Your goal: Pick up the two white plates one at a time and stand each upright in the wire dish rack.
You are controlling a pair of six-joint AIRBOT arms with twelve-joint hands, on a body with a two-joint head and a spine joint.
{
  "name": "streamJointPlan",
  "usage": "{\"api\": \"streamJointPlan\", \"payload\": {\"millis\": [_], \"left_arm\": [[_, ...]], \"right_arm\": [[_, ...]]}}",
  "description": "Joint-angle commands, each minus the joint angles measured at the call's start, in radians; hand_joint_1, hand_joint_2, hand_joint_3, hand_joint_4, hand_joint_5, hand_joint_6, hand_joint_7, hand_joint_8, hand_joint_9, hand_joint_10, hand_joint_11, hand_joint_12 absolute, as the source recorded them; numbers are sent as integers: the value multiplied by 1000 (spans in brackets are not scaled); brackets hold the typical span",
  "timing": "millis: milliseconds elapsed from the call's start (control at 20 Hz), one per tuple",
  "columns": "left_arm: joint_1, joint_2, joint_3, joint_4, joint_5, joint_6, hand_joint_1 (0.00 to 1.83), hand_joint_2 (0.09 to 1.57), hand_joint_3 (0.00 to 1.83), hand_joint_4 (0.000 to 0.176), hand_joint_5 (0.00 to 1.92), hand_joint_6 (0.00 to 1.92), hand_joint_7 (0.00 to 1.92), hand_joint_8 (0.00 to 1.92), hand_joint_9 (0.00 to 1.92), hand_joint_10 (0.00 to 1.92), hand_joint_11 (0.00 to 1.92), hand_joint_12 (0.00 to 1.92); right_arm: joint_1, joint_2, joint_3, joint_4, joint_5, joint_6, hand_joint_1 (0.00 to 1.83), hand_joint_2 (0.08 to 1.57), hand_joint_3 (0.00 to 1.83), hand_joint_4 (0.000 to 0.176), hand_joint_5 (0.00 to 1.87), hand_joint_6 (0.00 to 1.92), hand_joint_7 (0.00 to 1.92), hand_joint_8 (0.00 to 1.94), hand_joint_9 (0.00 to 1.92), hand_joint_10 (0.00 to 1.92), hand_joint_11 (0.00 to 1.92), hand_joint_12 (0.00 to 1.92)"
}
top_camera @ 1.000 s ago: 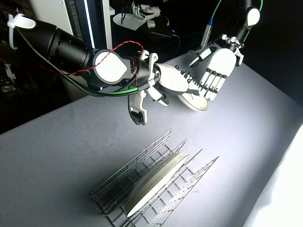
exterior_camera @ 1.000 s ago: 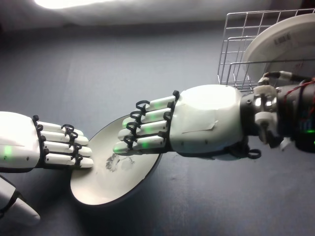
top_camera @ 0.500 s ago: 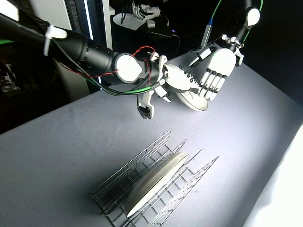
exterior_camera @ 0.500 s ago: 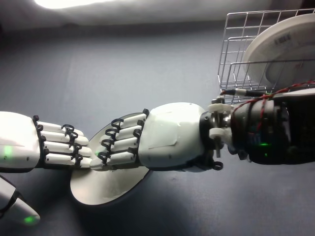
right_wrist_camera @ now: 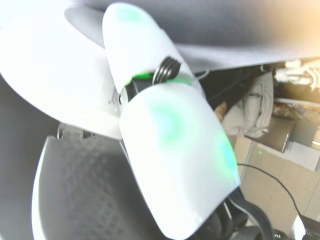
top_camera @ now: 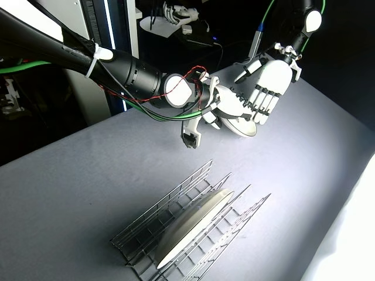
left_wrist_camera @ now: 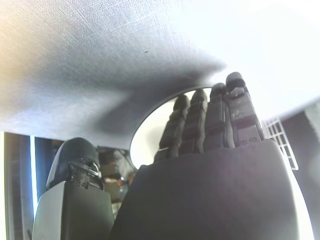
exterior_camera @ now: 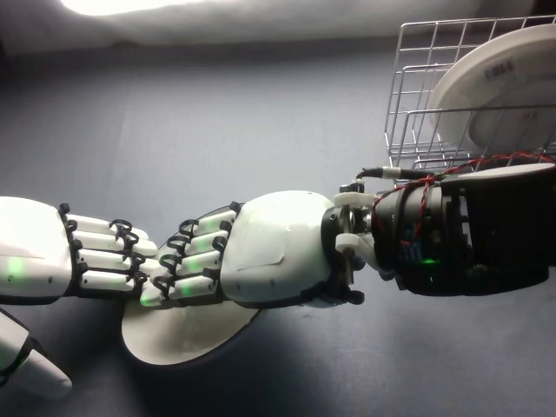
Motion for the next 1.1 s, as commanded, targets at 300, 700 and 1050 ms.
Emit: {"api": "streamJointPlan", "payload": {"millis": [300,700,1050], "left_arm": [[6,-6,-10,40,-21,-10,0,1108,0,0,0,0,0,0,0,0,0,0],[-49,26,-34,40,-29,-11,0,1113,0,0,0,0,0,0,0,0,0,0],[-131,81,-67,36,-57,-11,0,1119,2,0,0,0,0,0,0,0,0,0]], "right_arm": [[-2,3,0,21,72,-2,1824,1157,1,0,485,25,484,12,535,45,501,1684],[7,42,-3,21,125,-8,1482,1145,0,0,849,1173,881,952,810,1174,796,1583],[41,169,-105,85,178,-8,1488,1112,0,0,899,1088,913,897,906,1044,891,1445]]}}
